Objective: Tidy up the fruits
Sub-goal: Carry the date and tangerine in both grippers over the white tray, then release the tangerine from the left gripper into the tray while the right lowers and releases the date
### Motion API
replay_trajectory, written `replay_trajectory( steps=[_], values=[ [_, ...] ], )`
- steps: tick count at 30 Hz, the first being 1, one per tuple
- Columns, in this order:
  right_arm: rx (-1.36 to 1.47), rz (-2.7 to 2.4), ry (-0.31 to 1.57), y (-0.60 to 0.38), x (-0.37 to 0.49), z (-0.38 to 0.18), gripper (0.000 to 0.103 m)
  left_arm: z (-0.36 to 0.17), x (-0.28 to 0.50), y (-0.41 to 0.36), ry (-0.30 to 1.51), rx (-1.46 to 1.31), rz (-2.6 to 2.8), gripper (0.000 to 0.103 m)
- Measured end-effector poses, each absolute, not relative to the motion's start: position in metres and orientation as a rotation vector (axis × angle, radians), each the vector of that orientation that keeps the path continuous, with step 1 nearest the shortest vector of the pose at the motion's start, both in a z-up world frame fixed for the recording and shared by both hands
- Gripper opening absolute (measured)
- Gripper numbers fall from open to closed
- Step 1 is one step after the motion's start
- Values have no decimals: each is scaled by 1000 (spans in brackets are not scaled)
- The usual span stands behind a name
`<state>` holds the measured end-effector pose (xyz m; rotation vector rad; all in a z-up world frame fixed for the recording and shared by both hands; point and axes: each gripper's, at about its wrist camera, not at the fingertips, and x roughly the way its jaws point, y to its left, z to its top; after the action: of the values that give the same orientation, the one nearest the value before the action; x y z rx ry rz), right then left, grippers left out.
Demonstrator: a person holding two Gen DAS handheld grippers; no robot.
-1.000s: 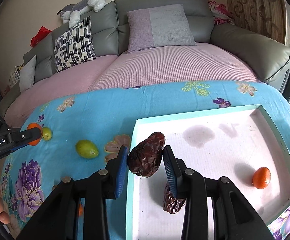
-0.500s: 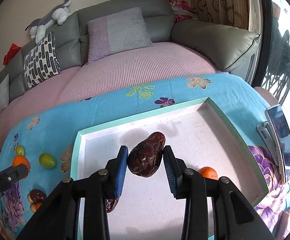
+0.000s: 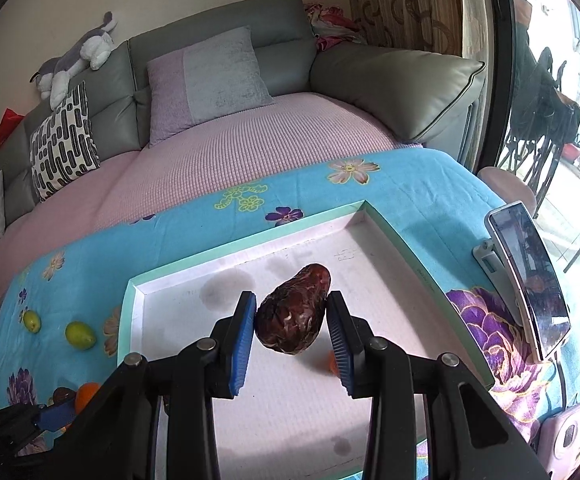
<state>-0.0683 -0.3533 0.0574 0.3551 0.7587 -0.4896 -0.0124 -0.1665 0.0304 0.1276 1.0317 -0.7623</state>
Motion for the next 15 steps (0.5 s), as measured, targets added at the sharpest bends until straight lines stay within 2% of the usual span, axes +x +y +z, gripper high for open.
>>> replay_trajectory(
  steps=[15],
  values=[
    [367, -469, 813, -354, -65, 47, 38, 11, -16, -179, 1080, 176, -766, 41]
  ],
)
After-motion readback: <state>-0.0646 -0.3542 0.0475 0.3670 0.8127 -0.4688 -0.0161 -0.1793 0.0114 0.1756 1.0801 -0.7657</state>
